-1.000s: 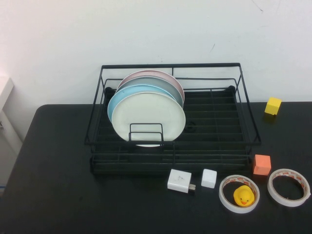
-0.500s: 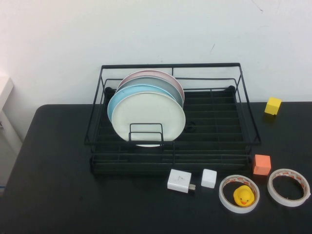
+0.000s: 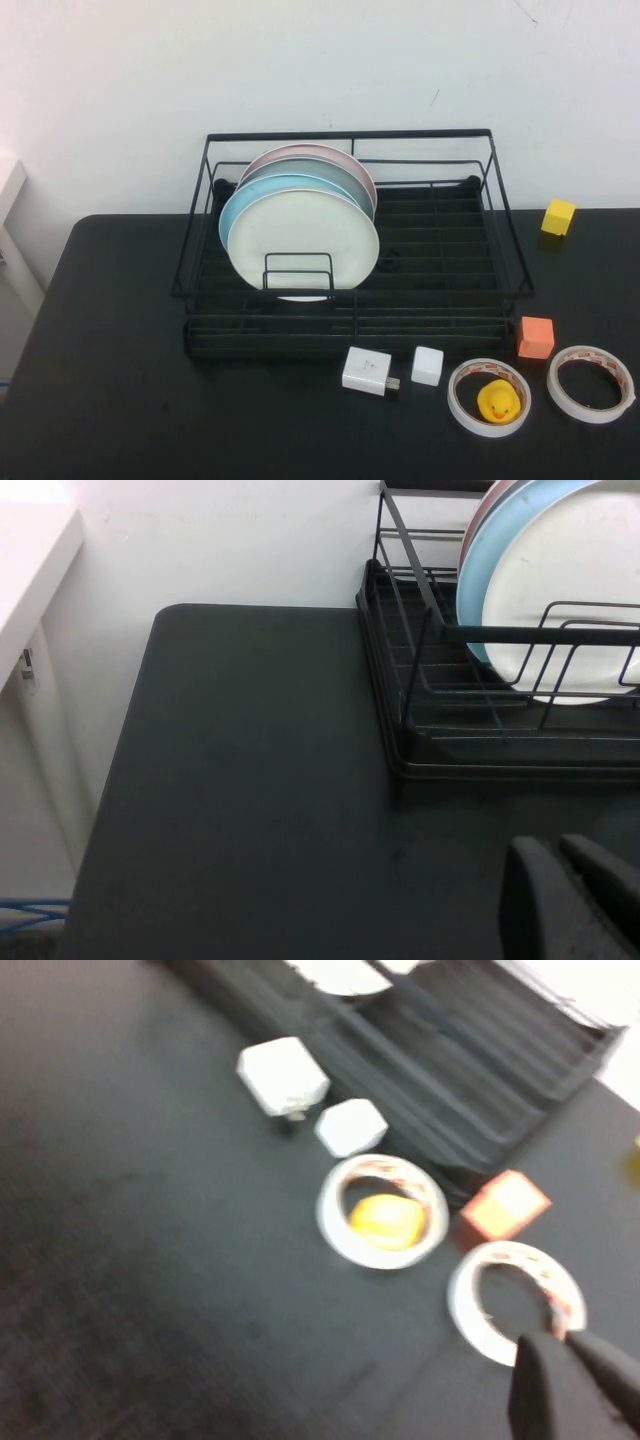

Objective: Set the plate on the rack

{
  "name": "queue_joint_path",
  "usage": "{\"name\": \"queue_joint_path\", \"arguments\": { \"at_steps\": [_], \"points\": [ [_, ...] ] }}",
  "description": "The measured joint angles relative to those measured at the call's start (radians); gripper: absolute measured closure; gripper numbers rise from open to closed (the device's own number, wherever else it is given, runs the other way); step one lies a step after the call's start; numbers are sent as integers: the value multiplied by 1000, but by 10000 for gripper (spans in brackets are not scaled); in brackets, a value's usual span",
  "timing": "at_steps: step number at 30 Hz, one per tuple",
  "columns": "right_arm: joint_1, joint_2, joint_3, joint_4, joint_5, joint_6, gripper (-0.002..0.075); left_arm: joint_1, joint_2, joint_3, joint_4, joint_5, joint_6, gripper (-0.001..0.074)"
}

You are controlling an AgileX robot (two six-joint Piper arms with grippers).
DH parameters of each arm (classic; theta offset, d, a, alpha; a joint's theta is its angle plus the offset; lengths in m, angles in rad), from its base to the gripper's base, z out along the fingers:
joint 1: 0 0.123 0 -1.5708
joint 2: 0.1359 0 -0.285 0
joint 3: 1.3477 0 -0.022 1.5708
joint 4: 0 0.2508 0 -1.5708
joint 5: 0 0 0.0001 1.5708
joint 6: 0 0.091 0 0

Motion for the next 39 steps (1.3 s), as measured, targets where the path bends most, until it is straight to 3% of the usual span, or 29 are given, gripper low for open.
{"name": "queue_joint_path", "arguments": {
  "at_steps": [6,11,18,28,39],
  "points": [
    [-275,-49,118,28,-110,2,728,0,0,0,0,2,0,736],
    [-406,-148,225,30,-198,2,728,0,0,0,0,2,0,736],
    [-467,-284,278,19,-258,2,728,0,0,0,0,2,0,736],
    [-605,-295,382,87,-345,4,728,0,-1,0,0,2,0,736],
    [-627,-295,382,108,-345,4,728,0,-1,0,0,2,0,737]
  ]
}}
